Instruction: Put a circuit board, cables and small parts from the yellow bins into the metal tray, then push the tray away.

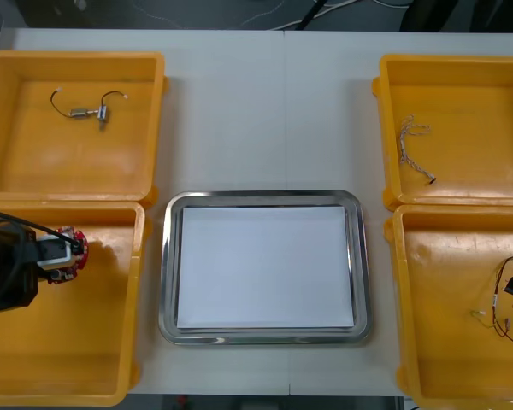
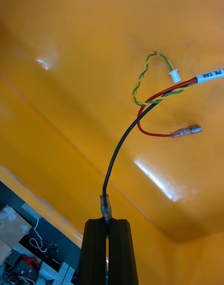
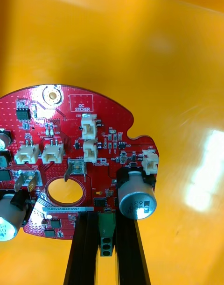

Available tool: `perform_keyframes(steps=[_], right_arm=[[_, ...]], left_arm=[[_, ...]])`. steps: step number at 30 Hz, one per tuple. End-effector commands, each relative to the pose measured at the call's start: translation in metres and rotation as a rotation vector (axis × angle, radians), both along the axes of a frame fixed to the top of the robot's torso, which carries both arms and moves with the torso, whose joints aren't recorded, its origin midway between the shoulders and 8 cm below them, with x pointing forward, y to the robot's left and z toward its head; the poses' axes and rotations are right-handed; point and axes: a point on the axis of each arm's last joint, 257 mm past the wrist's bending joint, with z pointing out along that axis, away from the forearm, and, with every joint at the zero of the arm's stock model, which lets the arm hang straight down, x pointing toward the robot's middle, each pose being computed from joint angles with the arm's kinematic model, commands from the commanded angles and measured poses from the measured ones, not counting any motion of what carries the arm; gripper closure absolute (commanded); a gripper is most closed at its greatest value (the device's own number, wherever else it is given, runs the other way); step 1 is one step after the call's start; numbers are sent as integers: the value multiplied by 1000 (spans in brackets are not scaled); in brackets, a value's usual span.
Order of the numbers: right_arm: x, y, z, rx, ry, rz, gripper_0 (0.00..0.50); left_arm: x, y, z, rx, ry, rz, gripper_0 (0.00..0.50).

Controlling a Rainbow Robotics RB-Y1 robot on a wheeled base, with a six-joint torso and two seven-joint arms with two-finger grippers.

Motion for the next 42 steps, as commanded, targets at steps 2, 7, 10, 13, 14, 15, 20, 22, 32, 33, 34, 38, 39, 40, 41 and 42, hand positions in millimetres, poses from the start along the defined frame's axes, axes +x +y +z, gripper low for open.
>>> perform_keyframes(steps=[2, 7, 10, 13, 14, 15, 20, 22, 32, 33, 34, 38, 39, 40, 41, 42], right_arm=[[-5, 0, 2, -11, -18, 3, 459], [-5, -2, 2, -19, -19, 3, 121], [-5, -2, 3, -21, -20, 4, 26], [-2, -1, 5, -21, -30, 7, 0], [-2, -1, 7, -23, -35, 8, 0], [0, 0, 8, -22, -40, 9, 0], [7, 3, 15, -20, -65, 3, 0], [12, 3, 19, -16, -78, -3, 0], [42, 13, 40, 10, -139, -86, 0], [45, 15, 42, 17, -138, -109, 0], [46, 16, 43, 20, -138, -119, 0], [52, 26, 49, 56, -123, -229, 0], [55, 31, 50, 73, -124, -268, 0], [57, 32, 51, 77, -128, -286, 0], [62, 35, 53, 92, -135, -329, 0], [65, 38, 54, 106, -140, -367, 0]], left_arm=[[10, 1, 56, -23, -75, -28, 500], [2, 1, 83, -79, -55, 53, 500], [-1, -4, 100, -90, -77, 107, 500], [-5, -10, 110, -114, -86, 184, 500], [-6, -14, 112, -138, -84, 222, 500], [-7, -16, 112, -148, -82, 236, 500], [-9, -46, 107, -275, -57, 398, 500], [-9, -58, 105, -316, -59, 456, 500], [-27, -122, 100, -533, -17, 815, 500], [-29, -125, 99, -547, -15, 854, 500], [-30, -127, 97, -554, -11, 873, 500], [-33, -143, 88, -604, 8, 1044, 500], [-33, -148, 86, -605, 7, 1079, 500], [-33, -151, 86, -608, 6, 1091, 500], [-32, -156, 86, -606, -3, 1114, 500], [-31, -162, 86, -604, -13, 1128, 500]])
